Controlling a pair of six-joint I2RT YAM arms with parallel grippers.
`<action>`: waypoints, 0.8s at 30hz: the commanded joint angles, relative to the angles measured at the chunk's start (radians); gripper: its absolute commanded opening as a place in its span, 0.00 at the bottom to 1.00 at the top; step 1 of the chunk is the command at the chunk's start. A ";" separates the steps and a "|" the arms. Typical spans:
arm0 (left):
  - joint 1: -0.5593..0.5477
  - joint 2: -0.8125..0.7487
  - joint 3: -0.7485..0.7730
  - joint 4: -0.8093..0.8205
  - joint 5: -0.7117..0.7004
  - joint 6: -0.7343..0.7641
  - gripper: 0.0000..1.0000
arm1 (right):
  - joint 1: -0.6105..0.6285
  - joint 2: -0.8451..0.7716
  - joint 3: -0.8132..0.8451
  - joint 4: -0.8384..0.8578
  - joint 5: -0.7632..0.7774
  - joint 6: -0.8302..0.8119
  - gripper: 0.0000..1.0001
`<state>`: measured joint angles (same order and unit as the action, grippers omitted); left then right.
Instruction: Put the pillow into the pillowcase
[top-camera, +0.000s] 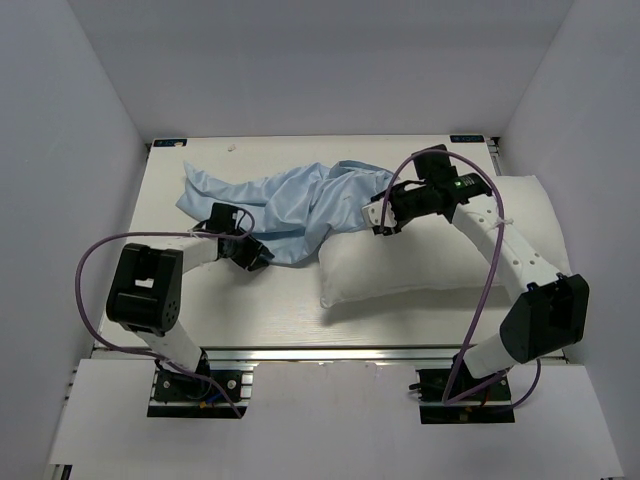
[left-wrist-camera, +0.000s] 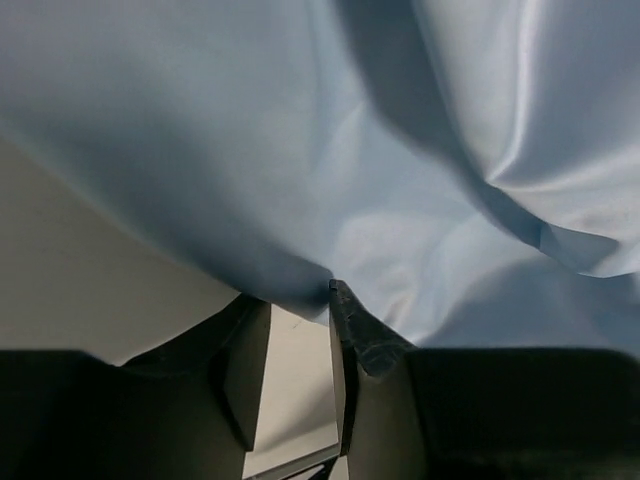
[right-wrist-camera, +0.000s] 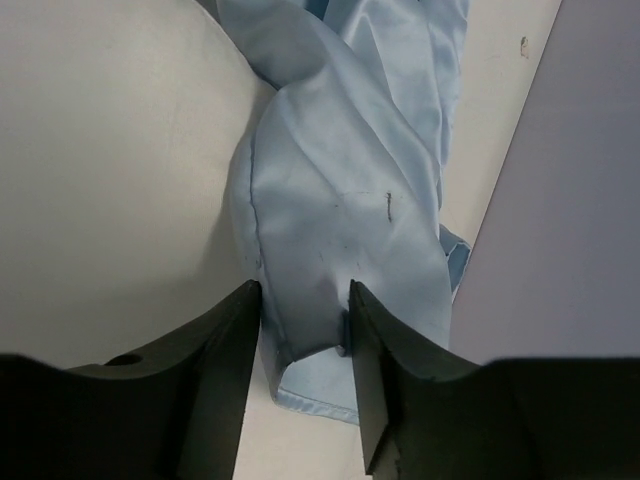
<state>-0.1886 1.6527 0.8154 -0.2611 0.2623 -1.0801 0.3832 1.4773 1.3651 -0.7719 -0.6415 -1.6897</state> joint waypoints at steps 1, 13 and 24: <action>-0.006 0.025 0.036 0.010 -0.029 0.003 0.40 | 0.008 0.017 0.075 -0.053 0.000 -0.010 0.45; -0.014 0.073 0.111 -0.021 -0.100 -0.006 0.15 | 0.014 0.000 0.086 -0.061 -0.049 0.077 0.30; 0.131 -0.270 0.151 -0.246 -0.247 0.034 0.00 | 0.020 -0.012 0.178 -0.038 -0.171 0.290 0.06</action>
<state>-0.1505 1.5658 0.9279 -0.4191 0.0967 -1.0683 0.3935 1.4944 1.4830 -0.8192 -0.7284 -1.5009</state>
